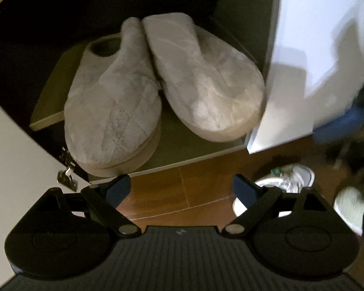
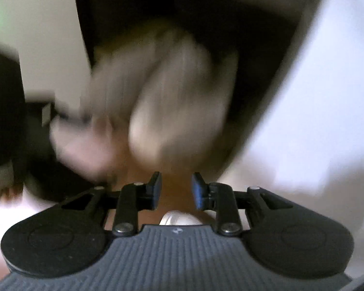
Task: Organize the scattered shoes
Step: 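Open the right tool and withdraw it from the beige slippers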
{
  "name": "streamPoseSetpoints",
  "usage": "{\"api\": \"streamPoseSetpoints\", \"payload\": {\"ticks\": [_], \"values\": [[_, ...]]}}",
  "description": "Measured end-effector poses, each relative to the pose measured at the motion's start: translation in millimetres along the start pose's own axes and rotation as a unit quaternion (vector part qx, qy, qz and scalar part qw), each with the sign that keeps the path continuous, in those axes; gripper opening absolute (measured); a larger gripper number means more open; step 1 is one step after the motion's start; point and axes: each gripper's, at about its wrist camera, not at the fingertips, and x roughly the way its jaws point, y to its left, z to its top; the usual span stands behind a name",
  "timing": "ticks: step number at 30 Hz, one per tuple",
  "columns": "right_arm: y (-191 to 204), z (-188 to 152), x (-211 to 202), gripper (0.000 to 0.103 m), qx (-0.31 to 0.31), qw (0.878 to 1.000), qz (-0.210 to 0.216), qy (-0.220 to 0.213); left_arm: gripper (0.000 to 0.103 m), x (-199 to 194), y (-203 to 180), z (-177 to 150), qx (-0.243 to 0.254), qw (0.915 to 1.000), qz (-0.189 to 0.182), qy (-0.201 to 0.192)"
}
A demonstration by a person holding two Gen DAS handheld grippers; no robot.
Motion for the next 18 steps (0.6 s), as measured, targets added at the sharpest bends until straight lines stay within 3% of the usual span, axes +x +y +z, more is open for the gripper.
{"api": "streamPoseSetpoints", "payload": {"ticks": [3, 6, 8, 14, 18], "values": [[-1.6, 2.4, 8.2, 0.023, 0.031, 0.999, 0.006, -0.012, 0.093, -0.8, -0.1, 4.0, 0.036, 0.9993, -0.005, 0.005], [-2.1, 48.7, 9.6, 0.023, 0.052, 0.998, 0.006, -0.033, 0.093, 2.4, 0.0, 12.5, 0.073, 0.9973, -0.006, 0.004], [1.4, 58.1, 11.0, 0.023, 0.049, 0.998, -0.005, -0.041, 0.093, 7.7, 3.4, 25.0, 0.091, 0.9959, -0.002, -0.001], [-11.4, 98.3, 18.5, 0.023, 0.069, 0.996, -0.006, -0.06, 0.093, 26.8, 25.1, 52.5, 0.117, 0.9928, 0.022, -0.013], [-20.3, 113.7, 23.3, 0.025, 0.067, 0.995, -0.003, -0.072, 0.093, 34.7, 36.9, 59.8, 0.105, 0.9937, 0.035, -0.017]]}}
